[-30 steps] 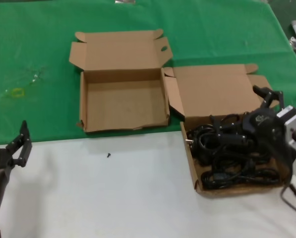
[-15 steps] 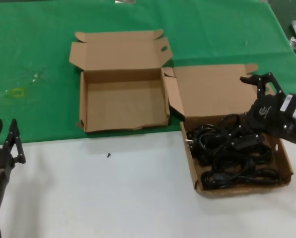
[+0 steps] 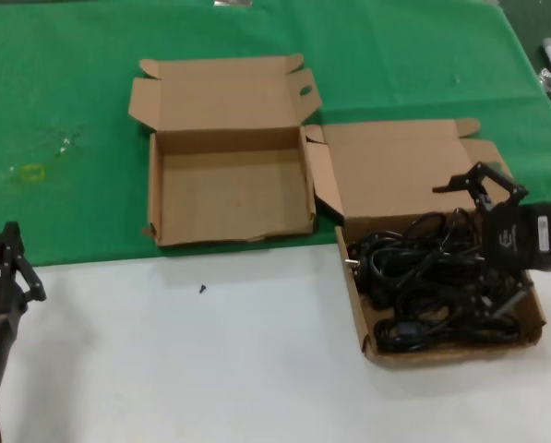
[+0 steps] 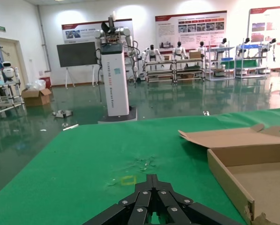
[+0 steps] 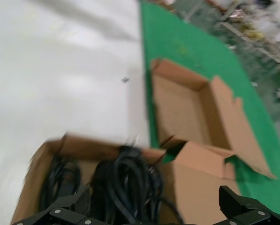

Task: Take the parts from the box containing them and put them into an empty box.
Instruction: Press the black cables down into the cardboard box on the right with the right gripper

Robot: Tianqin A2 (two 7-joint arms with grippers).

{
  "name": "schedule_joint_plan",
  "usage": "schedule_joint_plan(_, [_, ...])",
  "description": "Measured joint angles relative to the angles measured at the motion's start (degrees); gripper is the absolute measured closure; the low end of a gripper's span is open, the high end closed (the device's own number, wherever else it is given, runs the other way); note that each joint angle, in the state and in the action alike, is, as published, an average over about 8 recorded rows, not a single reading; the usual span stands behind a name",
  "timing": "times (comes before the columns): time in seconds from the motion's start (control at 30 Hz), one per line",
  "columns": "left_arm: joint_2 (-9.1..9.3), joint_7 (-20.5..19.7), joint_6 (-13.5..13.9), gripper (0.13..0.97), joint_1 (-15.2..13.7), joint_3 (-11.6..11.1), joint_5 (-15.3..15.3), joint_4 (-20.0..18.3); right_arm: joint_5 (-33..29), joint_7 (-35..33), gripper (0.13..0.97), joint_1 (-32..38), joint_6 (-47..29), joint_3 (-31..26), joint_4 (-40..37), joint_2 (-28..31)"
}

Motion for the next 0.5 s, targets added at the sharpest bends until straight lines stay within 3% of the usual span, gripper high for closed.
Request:
schedule_joint_plan(0.2, [0.00, 0.00, 0.00, 0.945, 0.00, 0.00, 0.00, 0.00, -3.40, -6.66, 0.129, 4.72, -4.61, -2.68, -5.90, -1.77])
schedule_joint_plan(0.5, [0.00, 0.00, 0.00, 0.955, 0.00, 0.00, 0.01, 0.00, -7.24, -13.47, 0.137, 9.19, -4.08, -4.41, -13.57, -6.30])
